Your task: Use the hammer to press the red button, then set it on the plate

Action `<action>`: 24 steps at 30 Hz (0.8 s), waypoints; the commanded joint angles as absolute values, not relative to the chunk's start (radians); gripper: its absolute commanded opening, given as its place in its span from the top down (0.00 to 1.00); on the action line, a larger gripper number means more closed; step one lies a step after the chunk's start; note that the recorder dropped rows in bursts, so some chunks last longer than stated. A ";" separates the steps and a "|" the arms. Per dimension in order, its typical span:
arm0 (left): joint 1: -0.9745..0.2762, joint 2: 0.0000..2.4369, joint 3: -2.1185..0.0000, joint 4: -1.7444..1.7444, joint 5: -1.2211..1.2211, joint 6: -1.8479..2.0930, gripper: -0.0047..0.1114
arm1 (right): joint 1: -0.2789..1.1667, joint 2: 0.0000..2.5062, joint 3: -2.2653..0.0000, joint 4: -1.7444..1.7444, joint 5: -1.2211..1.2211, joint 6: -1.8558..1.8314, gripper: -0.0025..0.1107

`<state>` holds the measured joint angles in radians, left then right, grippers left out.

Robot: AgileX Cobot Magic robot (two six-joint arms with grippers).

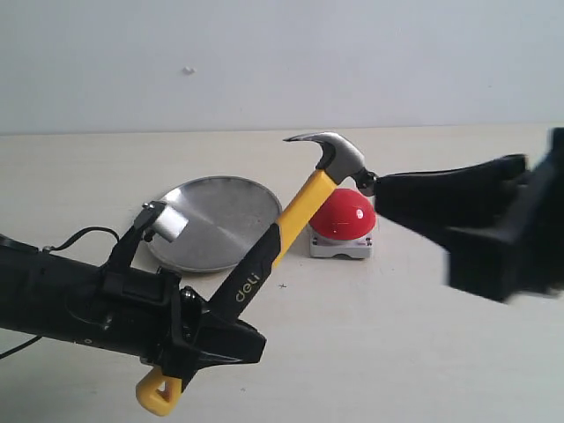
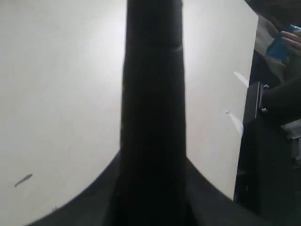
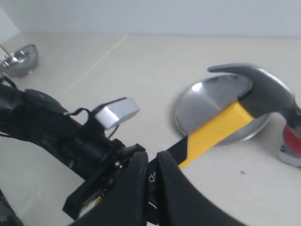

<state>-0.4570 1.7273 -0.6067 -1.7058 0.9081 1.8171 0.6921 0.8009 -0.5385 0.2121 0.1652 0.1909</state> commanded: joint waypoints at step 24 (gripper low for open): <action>-0.456 1.665 -0.724 -1.744 0.951 1.831 0.96 | 0.692 0.015 -0.147 -0.348 0.215 0.602 0.98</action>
